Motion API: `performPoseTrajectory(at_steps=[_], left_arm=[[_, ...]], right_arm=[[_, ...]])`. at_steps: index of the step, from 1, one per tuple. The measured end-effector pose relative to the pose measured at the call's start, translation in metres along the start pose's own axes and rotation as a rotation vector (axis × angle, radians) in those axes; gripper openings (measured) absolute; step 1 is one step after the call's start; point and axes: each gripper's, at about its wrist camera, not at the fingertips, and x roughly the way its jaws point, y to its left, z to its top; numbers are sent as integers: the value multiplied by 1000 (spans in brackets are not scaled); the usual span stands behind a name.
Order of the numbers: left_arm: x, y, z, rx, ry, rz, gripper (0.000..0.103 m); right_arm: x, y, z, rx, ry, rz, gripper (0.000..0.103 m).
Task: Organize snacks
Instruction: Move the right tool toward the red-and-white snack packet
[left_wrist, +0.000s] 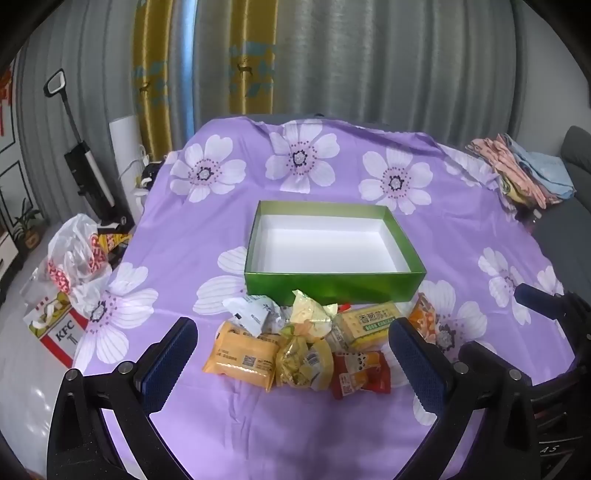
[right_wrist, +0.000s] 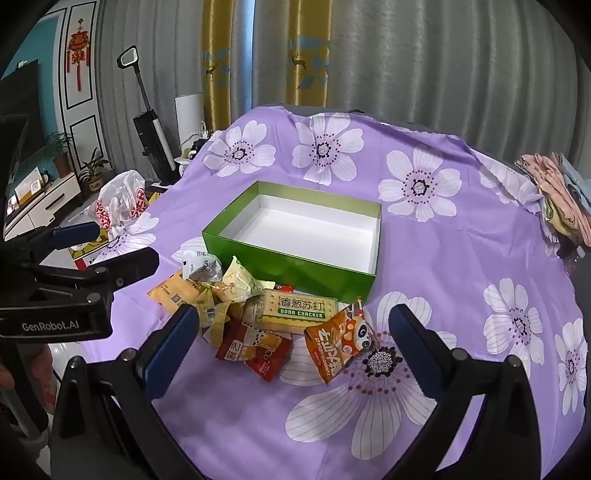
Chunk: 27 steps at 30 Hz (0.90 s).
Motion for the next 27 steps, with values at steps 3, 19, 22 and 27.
performPoseTrajectory(at_steps=[3, 19, 22, 27], left_arm=[[0, 0, 0, 1, 0, 0, 103], [15, -3, -6, -9, 46, -41, 103], [21, 0, -10, -33, 73, -67, 103], [33, 4, -16, -69, 125, -98, 103]], right_arm=[[-1, 0, 0, -1, 3, 2, 103], [7, -4, -5, 11, 21, 1, 103], [14, -8, -11, 28, 26, 3, 103], [20, -13, -20, 44, 30, 16, 103]])
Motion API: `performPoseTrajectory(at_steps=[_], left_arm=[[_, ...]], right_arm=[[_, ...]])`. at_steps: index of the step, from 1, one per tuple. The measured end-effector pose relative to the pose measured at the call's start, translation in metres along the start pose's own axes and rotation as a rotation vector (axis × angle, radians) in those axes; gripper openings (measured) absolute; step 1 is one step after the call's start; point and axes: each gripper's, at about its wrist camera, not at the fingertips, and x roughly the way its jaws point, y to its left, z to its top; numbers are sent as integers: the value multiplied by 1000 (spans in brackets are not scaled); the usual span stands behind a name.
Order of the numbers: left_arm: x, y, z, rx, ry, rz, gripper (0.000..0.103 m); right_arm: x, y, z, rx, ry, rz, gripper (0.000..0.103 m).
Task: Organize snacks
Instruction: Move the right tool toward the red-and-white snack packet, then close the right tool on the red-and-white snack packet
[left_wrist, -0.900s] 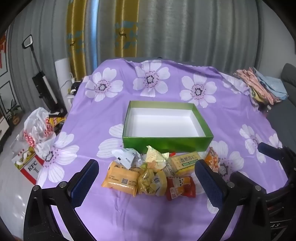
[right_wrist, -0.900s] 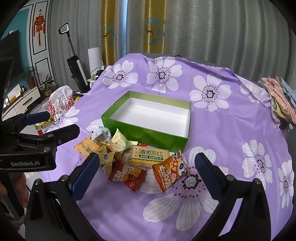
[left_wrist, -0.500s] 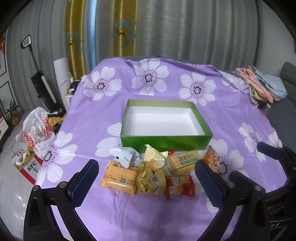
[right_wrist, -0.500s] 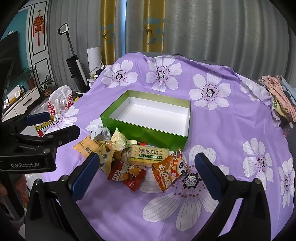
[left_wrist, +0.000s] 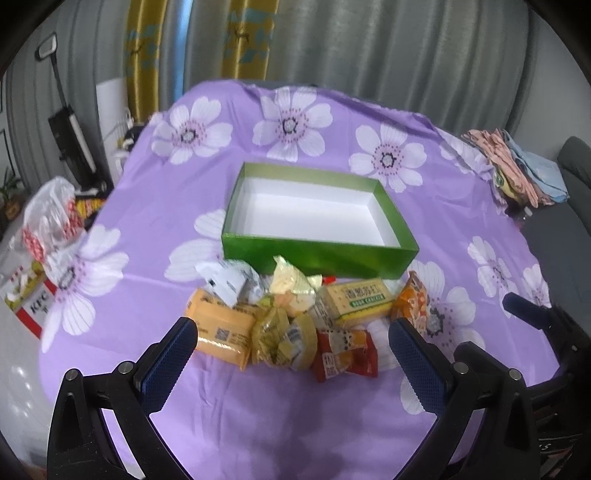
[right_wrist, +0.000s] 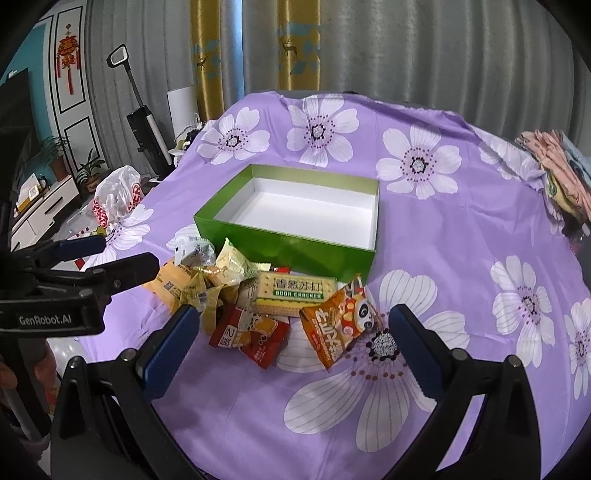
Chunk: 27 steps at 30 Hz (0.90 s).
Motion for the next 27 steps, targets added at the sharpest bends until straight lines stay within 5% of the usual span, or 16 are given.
performPoseTrajectory(at_steps=[11, 21, 27], left_arm=[[38, 5, -27, -17, 145, -100, 103], [63, 12, -45, -83, 204, -218, 102], [77, 11, -47, -110, 237, -277, 82]], right_arm=[[28, -2, -30, 42, 91, 112, 102], [70, 2, -54, 92, 127, 236, 83], [88, 0, -59, 123, 148, 278, 75]])
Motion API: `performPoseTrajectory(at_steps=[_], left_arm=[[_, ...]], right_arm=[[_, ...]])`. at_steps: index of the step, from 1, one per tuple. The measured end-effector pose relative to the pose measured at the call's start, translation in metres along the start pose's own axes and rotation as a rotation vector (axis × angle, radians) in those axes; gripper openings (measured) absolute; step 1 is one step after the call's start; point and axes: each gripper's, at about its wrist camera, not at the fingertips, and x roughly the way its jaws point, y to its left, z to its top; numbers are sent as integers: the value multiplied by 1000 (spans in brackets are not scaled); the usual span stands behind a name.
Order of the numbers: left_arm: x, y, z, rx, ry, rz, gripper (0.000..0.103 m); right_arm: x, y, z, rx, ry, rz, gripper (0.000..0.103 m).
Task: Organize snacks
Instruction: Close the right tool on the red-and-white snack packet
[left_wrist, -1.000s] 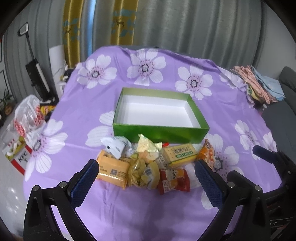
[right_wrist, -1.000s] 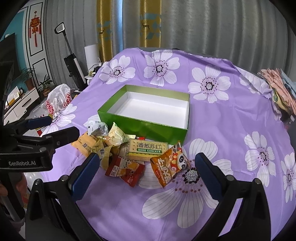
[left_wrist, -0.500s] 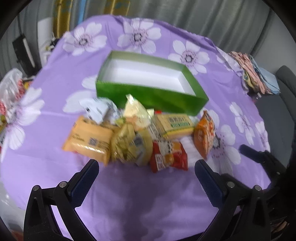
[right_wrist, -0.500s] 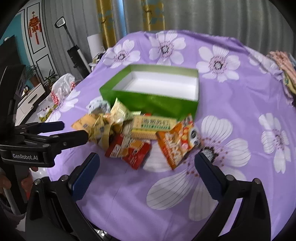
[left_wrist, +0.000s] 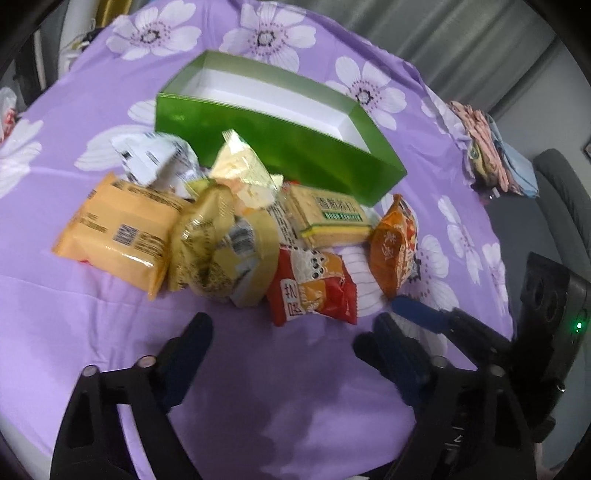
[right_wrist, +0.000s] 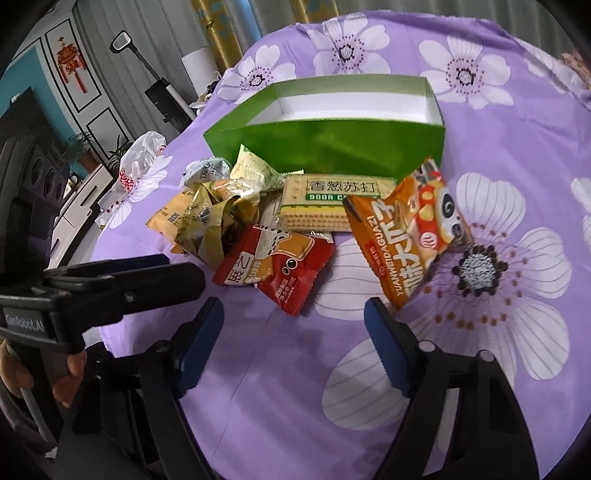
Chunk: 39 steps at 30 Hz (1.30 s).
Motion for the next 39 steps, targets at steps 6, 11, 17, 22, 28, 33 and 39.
performPoseTrajectory(at_steps=[6, 11, 17, 22, 28, 33, 39], left_arm=[[13, 5, 4, -33, 32, -38, 78], [23, 6, 9, -50, 58, -64, 67], [32, 8, 18, -83, 79, -99, 54], [39, 17, 27, -131, 111, -122, 44], [39, 23, 30, -164, 126, -136, 36], [37, 20, 33, -143, 122, -90, 33], [41, 24, 31, -146, 141, -71, 16]], right_arm=[[11, -6, 0, -15, 53, -7, 66], [21, -8, 2, -42, 77, -13, 60], [30, -8, 8, -72, 88, 6, 56], [37, -6, 15, -95, 92, 23, 54], [41, -10, 18, -66, 101, 52, 52], [42, -10, 20, -45, 101, 74, 54], [41, -8, 18, -70, 76, 62, 42]])
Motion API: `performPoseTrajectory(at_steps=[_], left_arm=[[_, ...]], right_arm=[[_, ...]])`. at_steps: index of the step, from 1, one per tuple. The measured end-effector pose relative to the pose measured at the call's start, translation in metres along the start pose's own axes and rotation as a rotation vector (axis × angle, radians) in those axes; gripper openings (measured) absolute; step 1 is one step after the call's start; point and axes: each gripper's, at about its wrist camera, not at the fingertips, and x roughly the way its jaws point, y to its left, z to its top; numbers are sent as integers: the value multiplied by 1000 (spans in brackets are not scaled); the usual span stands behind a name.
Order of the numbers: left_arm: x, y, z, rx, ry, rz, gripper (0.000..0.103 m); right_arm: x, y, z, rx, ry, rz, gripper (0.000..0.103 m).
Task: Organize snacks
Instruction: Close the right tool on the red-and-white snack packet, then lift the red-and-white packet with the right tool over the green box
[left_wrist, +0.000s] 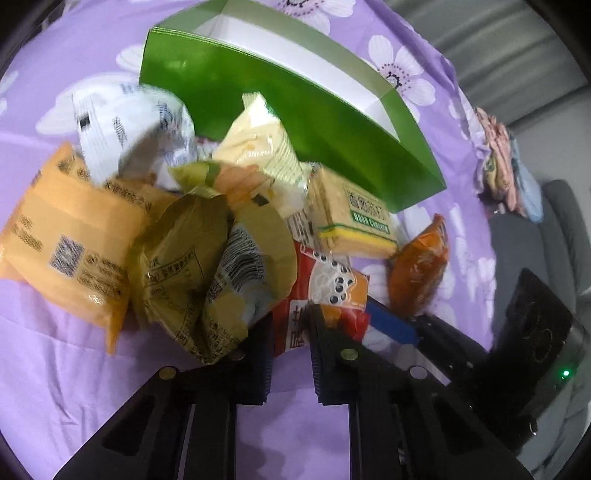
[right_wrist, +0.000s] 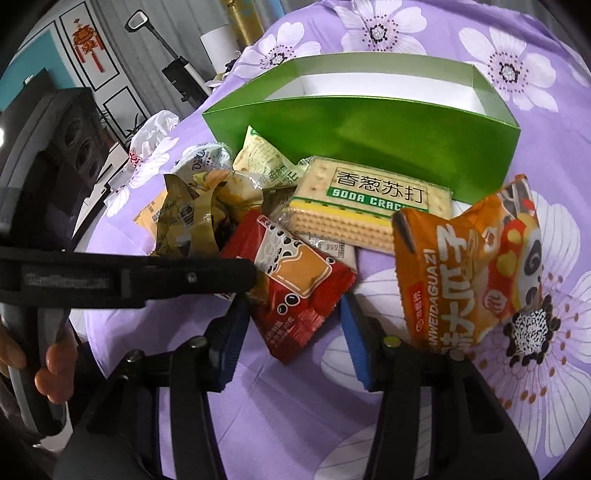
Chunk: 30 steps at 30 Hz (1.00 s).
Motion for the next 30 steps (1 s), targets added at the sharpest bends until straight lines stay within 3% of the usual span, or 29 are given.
performPoseTrajectory(at_steps=[4, 16, 30], left_arm=[[-2, -2, -3, 19, -2, 7, 16], [-14, -19, -21, 64, 9, -10, 16], [-57, -53, -7, 178, -131, -7, 16]], right_arm=[[-2, 2, -2, -6, -13, -5, 35], [-26, 10, -11, -15, -29, -32, 32], [-68, 23, 15, -68, -158, -62, 32]])
